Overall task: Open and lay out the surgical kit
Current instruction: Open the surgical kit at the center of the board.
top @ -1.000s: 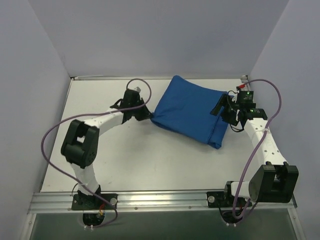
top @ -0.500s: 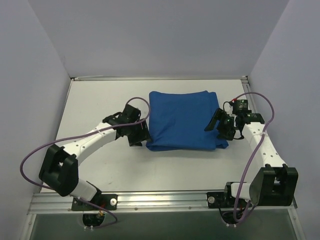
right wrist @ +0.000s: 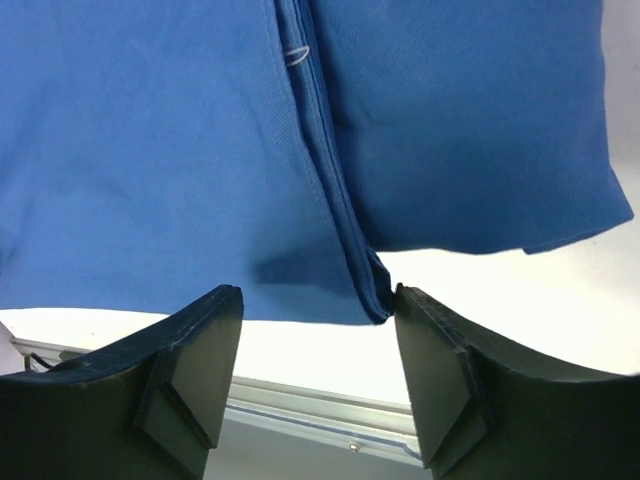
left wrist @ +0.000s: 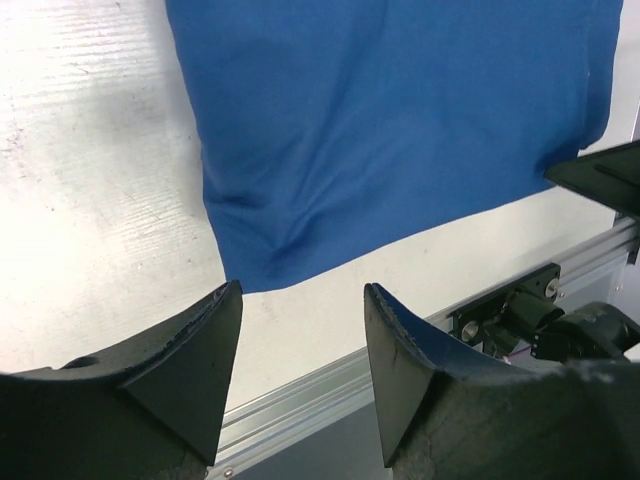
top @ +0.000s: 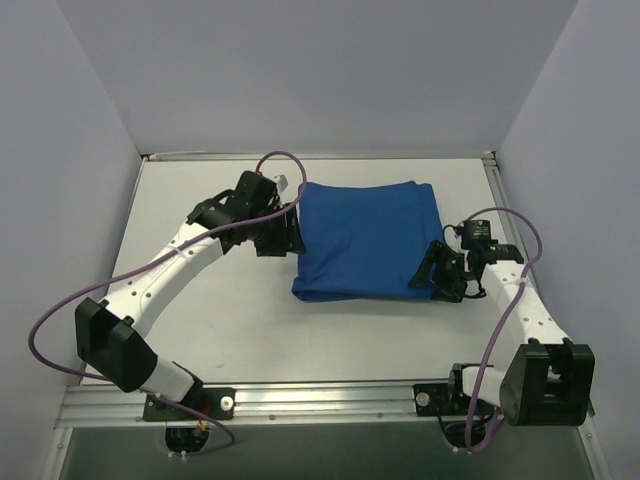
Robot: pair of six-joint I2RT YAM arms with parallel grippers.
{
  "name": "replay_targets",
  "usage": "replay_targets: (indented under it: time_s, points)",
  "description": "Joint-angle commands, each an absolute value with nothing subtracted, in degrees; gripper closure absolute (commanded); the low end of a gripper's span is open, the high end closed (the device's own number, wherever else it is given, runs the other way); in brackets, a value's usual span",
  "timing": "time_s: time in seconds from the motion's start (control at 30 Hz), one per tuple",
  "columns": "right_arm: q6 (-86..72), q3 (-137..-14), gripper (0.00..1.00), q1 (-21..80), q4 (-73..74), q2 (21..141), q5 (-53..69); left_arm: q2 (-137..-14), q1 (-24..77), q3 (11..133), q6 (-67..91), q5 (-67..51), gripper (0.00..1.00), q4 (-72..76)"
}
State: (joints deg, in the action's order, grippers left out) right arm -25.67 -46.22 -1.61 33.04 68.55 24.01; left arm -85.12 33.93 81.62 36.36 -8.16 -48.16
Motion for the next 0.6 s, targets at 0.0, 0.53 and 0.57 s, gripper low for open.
replay_targets:
  time_s: [0.0,0.53,0.57]
  points:
    - [-25.8,-45.6,0.39,-1.6,31.5,69.6,24.9,-86.3,33.9,84.2,32.2,-12.0,0.4,-49.1]
    - [-28.7,-57.8,1.0,-1.1,32.9,70.7,30.8,-95.2,46.8,100.2,20.5,-9.3,0.31,-44.5]
    - [-29.4,-58.6,1.0,-1.1,32.9,71.0,31.5,-96.1,48.4,101.0,19.6,-9.1,0.3,-43.3]
